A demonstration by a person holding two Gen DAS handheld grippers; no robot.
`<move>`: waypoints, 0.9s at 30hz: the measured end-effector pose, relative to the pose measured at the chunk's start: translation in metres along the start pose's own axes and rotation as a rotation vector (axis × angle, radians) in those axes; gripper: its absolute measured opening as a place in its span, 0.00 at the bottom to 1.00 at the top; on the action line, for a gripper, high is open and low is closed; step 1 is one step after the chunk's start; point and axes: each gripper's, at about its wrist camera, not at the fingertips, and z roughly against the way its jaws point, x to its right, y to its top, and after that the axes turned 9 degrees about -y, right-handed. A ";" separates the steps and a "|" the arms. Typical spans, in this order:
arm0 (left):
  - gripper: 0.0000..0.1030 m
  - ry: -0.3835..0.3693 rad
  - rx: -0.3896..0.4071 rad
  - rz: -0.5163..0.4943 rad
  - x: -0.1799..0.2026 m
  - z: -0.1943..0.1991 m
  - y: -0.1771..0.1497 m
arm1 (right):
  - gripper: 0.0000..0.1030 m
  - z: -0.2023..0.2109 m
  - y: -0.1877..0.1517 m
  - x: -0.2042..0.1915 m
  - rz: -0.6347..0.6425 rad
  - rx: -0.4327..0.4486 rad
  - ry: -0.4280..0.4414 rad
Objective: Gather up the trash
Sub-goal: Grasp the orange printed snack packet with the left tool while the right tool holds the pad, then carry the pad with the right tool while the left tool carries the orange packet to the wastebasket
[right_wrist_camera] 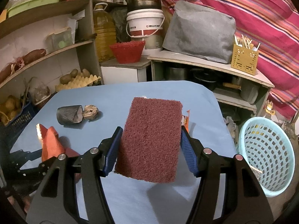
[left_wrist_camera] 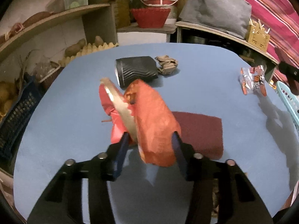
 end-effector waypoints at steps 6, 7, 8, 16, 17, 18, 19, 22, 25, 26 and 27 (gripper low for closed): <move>0.15 -0.012 -0.006 0.042 -0.012 0.002 0.012 | 0.59 -0.001 0.000 -0.002 0.008 0.006 -0.004; 0.14 -0.012 -0.001 0.041 -0.013 0.004 0.015 | 0.59 -0.001 0.000 -0.002 0.009 0.005 -0.005; 0.14 -0.017 0.006 0.040 -0.013 0.006 0.017 | 0.59 -0.001 0.000 -0.002 0.010 0.006 -0.005; 0.11 -0.001 0.075 -0.013 -0.006 0.025 0.028 | 0.59 -0.001 -0.002 -0.002 0.004 0.008 -0.011; 0.11 0.002 0.089 -0.022 -0.005 0.029 0.029 | 0.59 -0.001 -0.002 -0.001 0.004 0.008 -0.011; 0.11 0.004 0.101 -0.029 -0.004 0.032 0.030 | 0.59 -0.001 -0.002 -0.001 0.004 0.008 -0.013; 0.11 0.007 0.111 -0.034 -0.004 0.035 0.031 | 0.59 -0.001 -0.002 0.000 0.004 0.008 -0.012; 0.11 0.013 0.137 -0.051 -0.001 0.041 0.034 | 0.59 -0.001 -0.003 0.002 0.000 0.013 -0.017; 0.11 0.012 0.156 -0.060 0.000 0.047 0.037 | 0.59 0.001 -0.002 0.005 -0.004 0.019 -0.020; 0.11 0.012 0.160 -0.062 0.001 0.048 0.038 | 0.59 0.001 -0.001 0.005 -0.006 0.021 -0.021; 0.11 0.013 0.165 -0.064 0.002 0.049 0.039 | 0.59 0.001 -0.001 0.006 -0.009 0.022 -0.021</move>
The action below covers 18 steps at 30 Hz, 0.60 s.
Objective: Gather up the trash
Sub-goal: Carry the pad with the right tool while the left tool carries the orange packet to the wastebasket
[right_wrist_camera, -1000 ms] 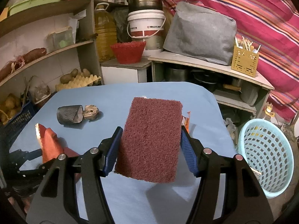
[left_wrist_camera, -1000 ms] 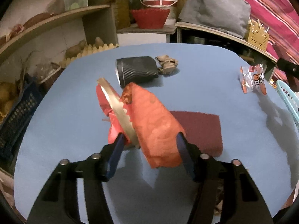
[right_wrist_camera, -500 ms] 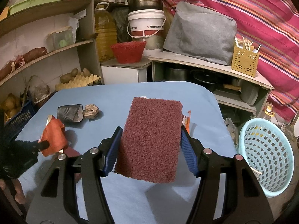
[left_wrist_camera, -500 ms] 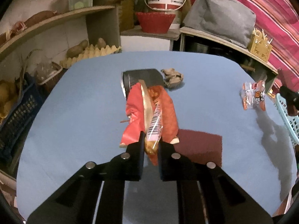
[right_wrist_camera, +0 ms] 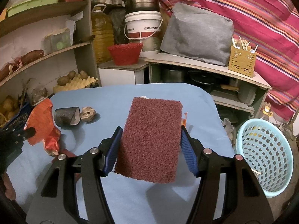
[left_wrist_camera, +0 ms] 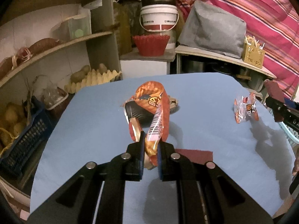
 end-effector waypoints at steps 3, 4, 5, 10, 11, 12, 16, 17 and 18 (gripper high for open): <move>0.11 0.010 0.028 -0.006 0.004 0.006 0.006 | 0.59 0.001 0.001 0.003 -0.013 0.002 0.005; 0.11 0.012 0.040 -0.004 0.005 0.009 0.010 | 0.59 0.001 0.002 0.004 -0.016 0.003 0.006; 0.11 0.015 0.050 -0.004 0.006 0.010 0.013 | 0.59 0.002 0.003 0.005 -0.020 0.007 0.008; 0.11 0.046 0.106 -0.015 0.019 0.021 0.032 | 0.59 0.008 0.007 0.016 -0.018 0.033 0.008; 0.11 0.040 0.109 -0.004 0.022 0.022 0.036 | 0.59 0.010 0.008 0.020 -0.023 0.041 0.009; 0.11 0.035 0.110 0.001 0.024 0.022 0.038 | 0.59 0.013 0.009 0.025 -0.031 0.048 0.009; 0.11 0.024 0.123 -0.024 0.049 0.021 0.048 | 0.59 0.022 0.015 0.053 -0.070 0.071 -0.012; 0.11 0.019 0.123 -0.027 0.055 0.020 0.050 | 0.59 0.023 0.016 0.059 -0.078 0.075 -0.021; 0.11 0.013 0.123 -0.029 0.061 0.019 0.052 | 0.59 0.025 0.017 0.069 -0.090 0.080 -0.031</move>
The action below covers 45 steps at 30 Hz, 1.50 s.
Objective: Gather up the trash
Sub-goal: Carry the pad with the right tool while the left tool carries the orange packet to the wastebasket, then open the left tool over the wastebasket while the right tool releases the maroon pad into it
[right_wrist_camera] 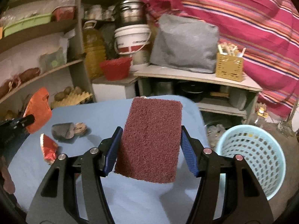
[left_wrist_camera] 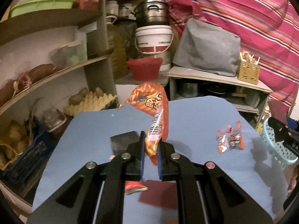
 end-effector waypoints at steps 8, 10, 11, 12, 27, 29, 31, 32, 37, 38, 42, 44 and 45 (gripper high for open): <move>0.11 -0.069 0.000 -0.026 0.061 -0.016 0.011 | 0.59 0.007 0.003 0.079 -0.088 0.007 -0.096; 0.11 -0.086 -0.001 -0.039 0.077 -0.020 0.012 | 0.59 0.008 0.002 0.095 -0.100 0.008 -0.121; 0.11 -0.093 -0.003 -0.045 0.083 -0.022 0.012 | 0.59 0.008 0.001 0.105 -0.104 0.007 -0.139; 0.11 -0.101 -0.004 -0.053 0.091 -0.025 0.014 | 0.59 0.008 0.000 0.113 -0.103 0.006 -0.157; 0.11 -0.272 -0.040 -0.128 0.202 -0.058 0.022 | 0.59 0.017 -0.023 0.189 -0.135 -0.013 -0.283; 0.11 -0.301 -0.051 -0.134 0.219 -0.063 0.021 | 0.59 0.018 -0.026 0.196 -0.154 -0.019 -0.278; 0.11 -0.333 -0.060 -0.146 0.238 -0.068 0.018 | 0.59 0.016 -0.030 0.204 -0.174 -0.032 -0.279; 0.11 -0.344 -0.063 -0.152 0.246 -0.069 0.017 | 0.59 0.014 -0.031 0.207 -0.179 -0.037 -0.281; 0.11 -0.420 -0.103 -0.155 0.284 -0.083 0.013 | 0.59 0.010 -0.037 0.228 -0.206 -0.064 -0.313; 0.11 -0.432 -0.108 -0.154 0.290 -0.085 0.014 | 0.59 0.010 -0.039 0.235 -0.220 -0.069 -0.320; 0.11 -0.480 -0.138 -0.168 0.319 -0.100 0.017 | 0.59 0.012 -0.044 0.254 -0.266 -0.082 -0.337; 0.12 -0.501 -0.160 -0.181 0.333 -0.109 0.017 | 0.59 0.012 -0.045 0.258 -0.279 -0.085 -0.339; 0.13 -0.502 -0.175 -0.185 0.340 -0.116 0.016 | 0.59 0.011 -0.046 0.260 -0.281 -0.087 -0.341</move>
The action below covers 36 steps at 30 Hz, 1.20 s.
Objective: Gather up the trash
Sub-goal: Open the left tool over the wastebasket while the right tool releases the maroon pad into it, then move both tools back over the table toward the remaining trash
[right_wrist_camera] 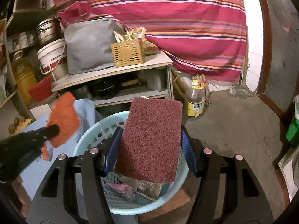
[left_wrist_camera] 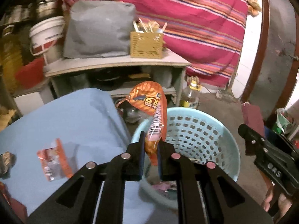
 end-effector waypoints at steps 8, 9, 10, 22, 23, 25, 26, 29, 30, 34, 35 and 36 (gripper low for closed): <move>0.37 -0.031 -0.078 0.011 0.002 -0.031 -0.008 | 0.59 -0.009 -0.002 -0.004 0.022 -0.019 -0.012; 0.48 -0.024 -0.068 0.012 0.000 -0.028 -0.010 | 0.59 -0.010 -0.002 -0.005 0.023 -0.020 -0.012; 0.54 -0.012 -0.052 0.013 -0.003 -0.024 -0.011 | 0.59 -0.011 -0.002 -0.005 0.024 -0.022 -0.012; 0.84 0.094 0.092 0.027 -0.039 0.067 -0.009 | 0.59 -0.035 0.002 -0.044 0.074 -0.048 0.017; 0.86 0.110 0.099 0.027 -0.044 0.075 -0.010 | 0.59 -0.039 0.003 -0.048 0.079 -0.055 0.020; 0.87 0.150 0.105 0.036 -0.056 0.094 -0.013 | 0.60 -0.049 0.002 -0.055 0.090 -0.078 0.028; 0.87 0.165 0.105 0.047 -0.064 0.104 -0.015 | 0.63 -0.053 0.000 -0.058 0.094 -0.089 0.030; 0.87 0.200 0.111 0.093 -0.094 0.131 -0.024 | 0.84 -0.062 -0.005 -0.071 0.105 -0.108 0.017; 0.88 0.221 0.114 0.103 -0.104 0.139 -0.027 | 0.85 -0.062 -0.006 -0.075 0.116 -0.107 0.007; 0.88 0.286 0.134 0.153 -0.142 0.169 -0.038 | 0.94 -0.046 -0.005 -0.096 0.153 -0.074 -0.027; 0.88 0.296 0.139 0.168 -0.152 0.177 -0.041 | 0.96 -0.036 -0.003 -0.103 0.150 -0.050 -0.023; 0.88 0.312 0.147 0.180 -0.162 0.188 -0.044 | 0.96 -0.028 -0.002 -0.109 0.146 -0.034 -0.009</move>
